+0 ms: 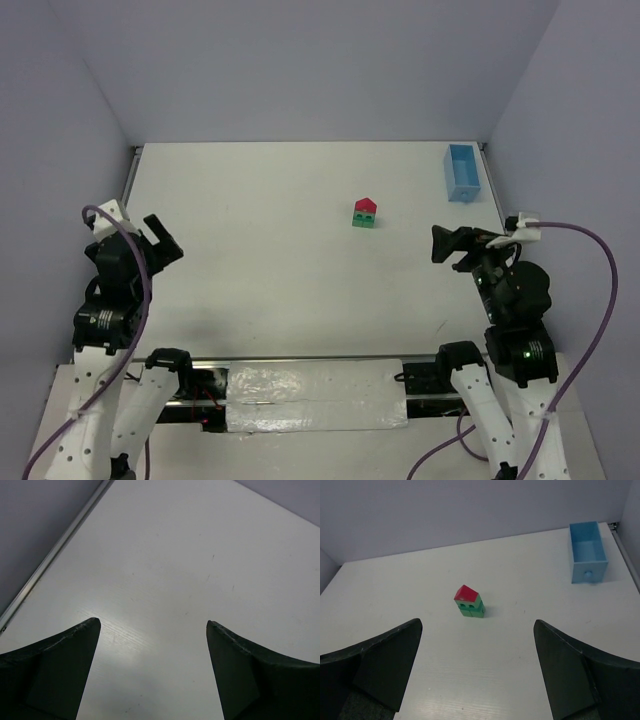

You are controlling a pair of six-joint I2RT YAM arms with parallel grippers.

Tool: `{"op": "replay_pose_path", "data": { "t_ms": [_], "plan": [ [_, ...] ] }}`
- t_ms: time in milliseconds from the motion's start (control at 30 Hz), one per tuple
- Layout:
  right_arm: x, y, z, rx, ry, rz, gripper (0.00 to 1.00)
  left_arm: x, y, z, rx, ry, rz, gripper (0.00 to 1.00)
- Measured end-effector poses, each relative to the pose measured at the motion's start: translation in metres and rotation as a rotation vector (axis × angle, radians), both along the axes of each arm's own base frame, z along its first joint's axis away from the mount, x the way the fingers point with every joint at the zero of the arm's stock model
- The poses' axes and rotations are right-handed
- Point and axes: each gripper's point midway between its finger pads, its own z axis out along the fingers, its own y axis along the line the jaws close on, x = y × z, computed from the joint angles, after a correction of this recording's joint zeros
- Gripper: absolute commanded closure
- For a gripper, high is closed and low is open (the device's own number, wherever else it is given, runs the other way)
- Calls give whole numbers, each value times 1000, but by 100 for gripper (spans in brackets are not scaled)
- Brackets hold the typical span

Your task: Build the wood block tower

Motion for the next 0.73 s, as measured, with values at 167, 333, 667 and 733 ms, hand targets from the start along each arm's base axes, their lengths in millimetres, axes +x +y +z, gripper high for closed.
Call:
{"op": "replay_pose_path", "data": {
  "t_ms": [167,333,667,733],
  "plan": [
    [-14,-4,-6,12,-20,-21,0,-12,1,14,-6,-79,1,0],
    [-16,-5,-21,17,34,-29,0,-17,1,15,-8,-98,1,1],
    [-24,-9,-23,17,32,-44,0,-17,-1,15,-13,-107,-11,0],
    [-24,-9,-23,16,34,-44,0,-17,-2,15,-14,-109,-14,1]
  ]
}}
